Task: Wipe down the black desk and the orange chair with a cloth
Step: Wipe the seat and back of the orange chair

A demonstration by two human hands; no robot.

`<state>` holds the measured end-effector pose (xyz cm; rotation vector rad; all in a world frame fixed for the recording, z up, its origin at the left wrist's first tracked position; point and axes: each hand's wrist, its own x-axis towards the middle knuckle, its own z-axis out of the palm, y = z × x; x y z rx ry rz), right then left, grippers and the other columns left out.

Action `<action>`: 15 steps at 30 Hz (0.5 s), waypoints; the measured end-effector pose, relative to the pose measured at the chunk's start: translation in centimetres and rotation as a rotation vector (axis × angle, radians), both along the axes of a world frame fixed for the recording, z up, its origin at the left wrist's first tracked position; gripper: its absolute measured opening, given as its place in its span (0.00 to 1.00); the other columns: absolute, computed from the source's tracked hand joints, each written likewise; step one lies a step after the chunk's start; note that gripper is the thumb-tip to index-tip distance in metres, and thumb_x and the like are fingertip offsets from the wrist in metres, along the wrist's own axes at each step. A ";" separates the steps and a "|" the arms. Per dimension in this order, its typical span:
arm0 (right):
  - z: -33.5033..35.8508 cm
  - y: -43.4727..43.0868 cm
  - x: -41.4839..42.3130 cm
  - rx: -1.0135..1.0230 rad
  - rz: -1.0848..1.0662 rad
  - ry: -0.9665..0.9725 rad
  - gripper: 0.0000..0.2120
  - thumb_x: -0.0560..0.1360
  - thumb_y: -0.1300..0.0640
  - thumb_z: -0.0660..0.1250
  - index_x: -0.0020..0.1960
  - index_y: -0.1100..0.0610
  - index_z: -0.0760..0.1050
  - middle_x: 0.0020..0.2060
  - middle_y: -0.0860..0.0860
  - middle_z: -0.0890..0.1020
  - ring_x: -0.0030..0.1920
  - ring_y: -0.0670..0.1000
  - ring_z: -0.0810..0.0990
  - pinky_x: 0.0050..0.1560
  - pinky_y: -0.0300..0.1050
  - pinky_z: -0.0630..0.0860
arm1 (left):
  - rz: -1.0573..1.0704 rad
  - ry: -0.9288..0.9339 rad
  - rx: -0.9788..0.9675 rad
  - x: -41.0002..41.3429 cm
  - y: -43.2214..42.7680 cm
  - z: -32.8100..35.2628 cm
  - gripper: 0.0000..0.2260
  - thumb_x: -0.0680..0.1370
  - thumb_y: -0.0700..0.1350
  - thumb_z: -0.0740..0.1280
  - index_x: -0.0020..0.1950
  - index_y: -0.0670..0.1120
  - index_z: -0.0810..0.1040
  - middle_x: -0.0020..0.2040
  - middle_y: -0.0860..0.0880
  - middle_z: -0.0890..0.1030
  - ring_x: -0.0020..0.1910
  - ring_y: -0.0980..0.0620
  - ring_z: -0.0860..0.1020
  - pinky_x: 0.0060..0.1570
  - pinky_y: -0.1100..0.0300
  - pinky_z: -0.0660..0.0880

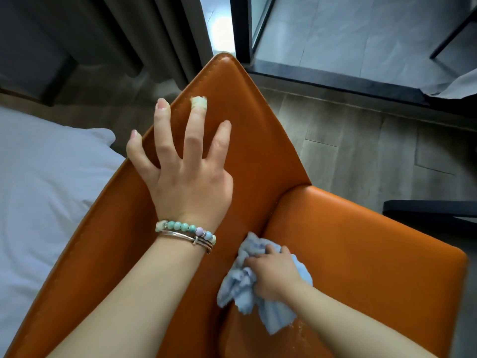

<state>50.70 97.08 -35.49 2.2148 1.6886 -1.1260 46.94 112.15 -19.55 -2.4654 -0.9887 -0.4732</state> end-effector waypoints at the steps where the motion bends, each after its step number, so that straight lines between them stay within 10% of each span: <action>1: 0.5 -0.1 0.8 0.049 -0.084 -0.049 0.19 0.69 0.52 0.62 0.60 0.47 0.68 0.58 0.48 0.75 0.62 0.56 0.66 0.54 0.54 0.58 | -0.004 -0.005 0.001 0.0 0.1 0.0 0.21 0.74 0.47 0.64 0.67 0.55 0.70 0.71 0.46 0.68 0.70 0.38 0.63 0.64 0.36 0.59; 5: 0.7 0.7 7.2 0.147 -0.296 -0.417 0.24 0.69 0.47 0.61 0.64 0.47 0.64 0.61 0.47 0.72 0.63 0.57 0.65 0.59 0.61 0.57 | -0.019 -0.013 -0.004 -0.1 0.0 0.0 0.21 0.73 0.47 0.65 0.65 0.55 0.71 0.71 0.46 0.68 0.70 0.38 0.62 0.64 0.36 0.59; 9: -1.5 3.0 9.2 -0.063 -0.248 -0.316 0.27 0.74 0.46 0.60 0.71 0.44 0.57 0.70 0.44 0.59 0.70 0.58 0.53 0.61 0.65 0.61 | -0.044 -0.023 -0.016 -0.4 0.2 -0.2 0.22 0.72 0.47 0.66 0.66 0.54 0.69 0.71 0.47 0.66 0.71 0.39 0.57 0.65 0.36 0.56; 15: -3.1 4.1 6.7 0.029 -0.041 -0.454 0.19 0.74 0.46 0.60 0.63 0.47 0.72 0.65 0.48 0.70 0.66 0.60 0.60 0.63 0.59 0.58 | -0.060 -0.037 -0.006 -0.4 0.2 -0.4 0.20 0.72 0.47 0.66 0.64 0.54 0.71 0.71 0.47 0.66 0.71 0.38 0.61 0.65 0.36 0.56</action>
